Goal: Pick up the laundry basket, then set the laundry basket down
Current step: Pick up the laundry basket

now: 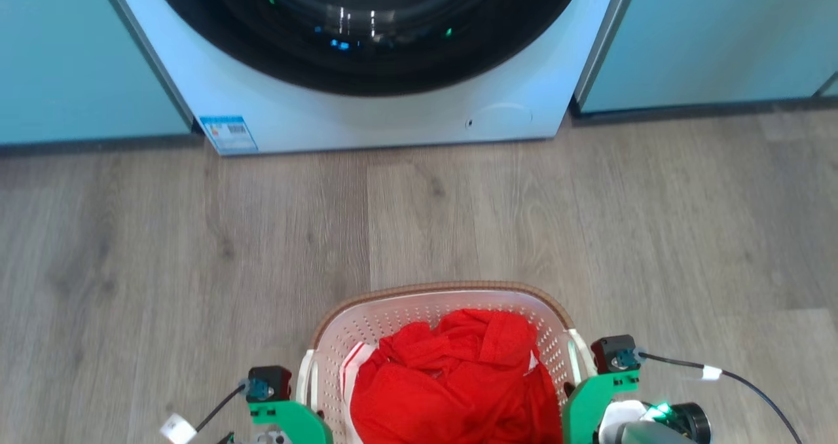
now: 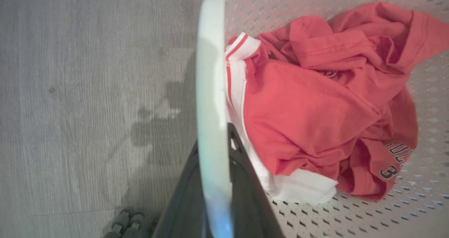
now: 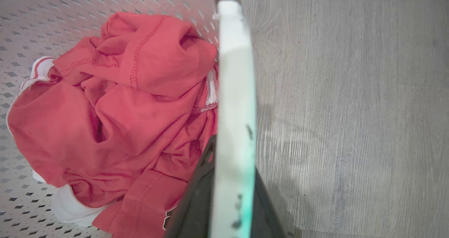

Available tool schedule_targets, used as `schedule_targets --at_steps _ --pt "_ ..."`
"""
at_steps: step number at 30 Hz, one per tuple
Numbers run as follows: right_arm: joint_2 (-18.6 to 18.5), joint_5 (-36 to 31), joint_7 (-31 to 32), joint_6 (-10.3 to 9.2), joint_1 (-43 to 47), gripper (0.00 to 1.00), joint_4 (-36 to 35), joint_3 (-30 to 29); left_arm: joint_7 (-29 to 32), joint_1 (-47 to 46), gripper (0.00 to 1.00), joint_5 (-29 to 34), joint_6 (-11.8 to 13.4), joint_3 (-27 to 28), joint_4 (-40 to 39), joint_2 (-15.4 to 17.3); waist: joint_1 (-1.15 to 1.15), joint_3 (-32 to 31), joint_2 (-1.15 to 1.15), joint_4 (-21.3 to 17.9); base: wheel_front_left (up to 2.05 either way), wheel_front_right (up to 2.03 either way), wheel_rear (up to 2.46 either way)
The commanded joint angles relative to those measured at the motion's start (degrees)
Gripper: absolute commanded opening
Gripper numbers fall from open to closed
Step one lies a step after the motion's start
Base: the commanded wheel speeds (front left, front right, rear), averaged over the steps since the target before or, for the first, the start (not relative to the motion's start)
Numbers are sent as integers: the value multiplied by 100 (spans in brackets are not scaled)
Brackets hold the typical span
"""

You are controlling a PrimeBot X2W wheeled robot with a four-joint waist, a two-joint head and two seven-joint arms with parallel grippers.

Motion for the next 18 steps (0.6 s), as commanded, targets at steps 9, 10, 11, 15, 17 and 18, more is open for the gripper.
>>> schedule_targets --at_steps 9,10,11,15,17,18 --pt "-37 291 -43 -9 141 0 1 358 -64 52 0 -153 -66 31 157 196 1 -456 0 -57 0 0 0" --pt "-37 309 -48 -9 149 0 8 394 -64 69 0 -158 -72 23 168 196 1 -487 0 -61 0 0 0" --pt "-37 329 -49 -9 162 0 14 428 -65 89 0 -163 -78 15 179 196 1 -523 0 -63 0 0 0" --pt "-37 422 -46 -9 212 0 32 542 -77 166 0 -179 -103 -14 209 196 1 -638 0 -62 0 0 0" --pt "-37 465 -50 -9 222 0 38 591 -87 193 0 -186 -114 -25 219 196 1 -677 0 -61 0 0 0" --pt "-37 486 -56 -9 224 0 43 613 -91 201 0 -188 -117 -31 224 196 1 -689 0 -59 0 0 0"
